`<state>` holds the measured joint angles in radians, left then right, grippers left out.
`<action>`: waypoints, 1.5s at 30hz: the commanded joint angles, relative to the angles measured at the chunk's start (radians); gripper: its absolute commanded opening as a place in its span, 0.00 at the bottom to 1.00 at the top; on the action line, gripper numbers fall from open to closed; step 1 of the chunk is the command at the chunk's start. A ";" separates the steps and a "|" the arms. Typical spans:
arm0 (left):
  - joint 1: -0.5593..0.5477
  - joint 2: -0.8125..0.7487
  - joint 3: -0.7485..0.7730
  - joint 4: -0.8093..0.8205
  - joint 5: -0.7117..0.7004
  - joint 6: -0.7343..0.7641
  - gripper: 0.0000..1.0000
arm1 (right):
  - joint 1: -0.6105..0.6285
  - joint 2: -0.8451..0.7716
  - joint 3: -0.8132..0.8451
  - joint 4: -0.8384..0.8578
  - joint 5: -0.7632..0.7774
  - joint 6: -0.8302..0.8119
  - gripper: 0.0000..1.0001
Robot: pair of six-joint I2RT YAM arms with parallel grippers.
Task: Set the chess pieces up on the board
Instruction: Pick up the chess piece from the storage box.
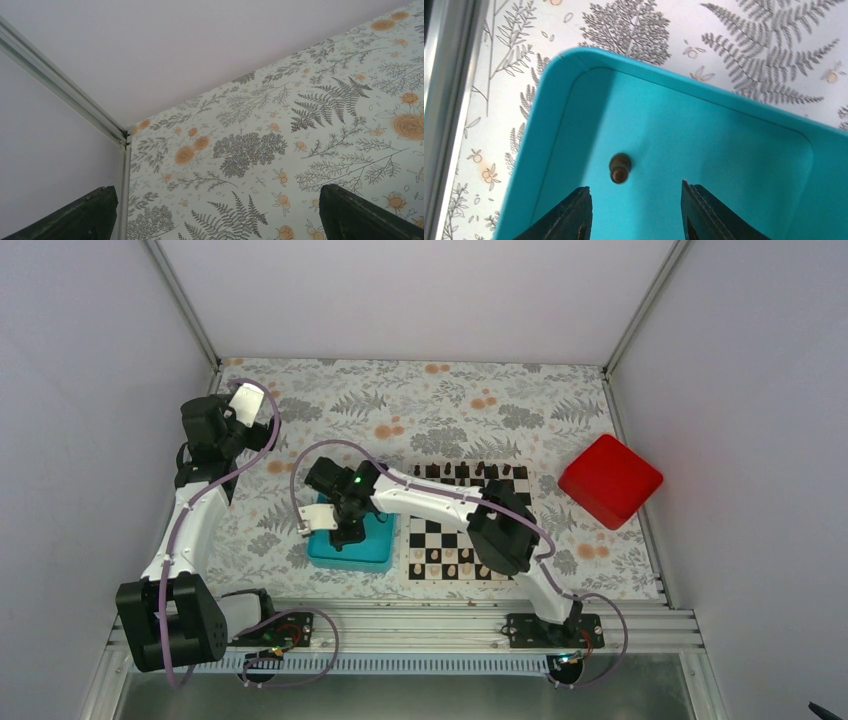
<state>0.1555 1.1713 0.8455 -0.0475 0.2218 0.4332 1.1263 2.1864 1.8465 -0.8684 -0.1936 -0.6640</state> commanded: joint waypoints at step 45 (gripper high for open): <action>0.021 -0.003 0.010 0.009 0.032 -0.004 1.00 | -0.303 -0.289 -0.075 -0.074 0.077 0.048 0.04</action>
<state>0.1684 1.1717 0.8455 -0.0463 0.2409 0.4332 0.9565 2.0529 1.8149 -0.9100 -0.1406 -0.6518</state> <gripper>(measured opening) 0.999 0.071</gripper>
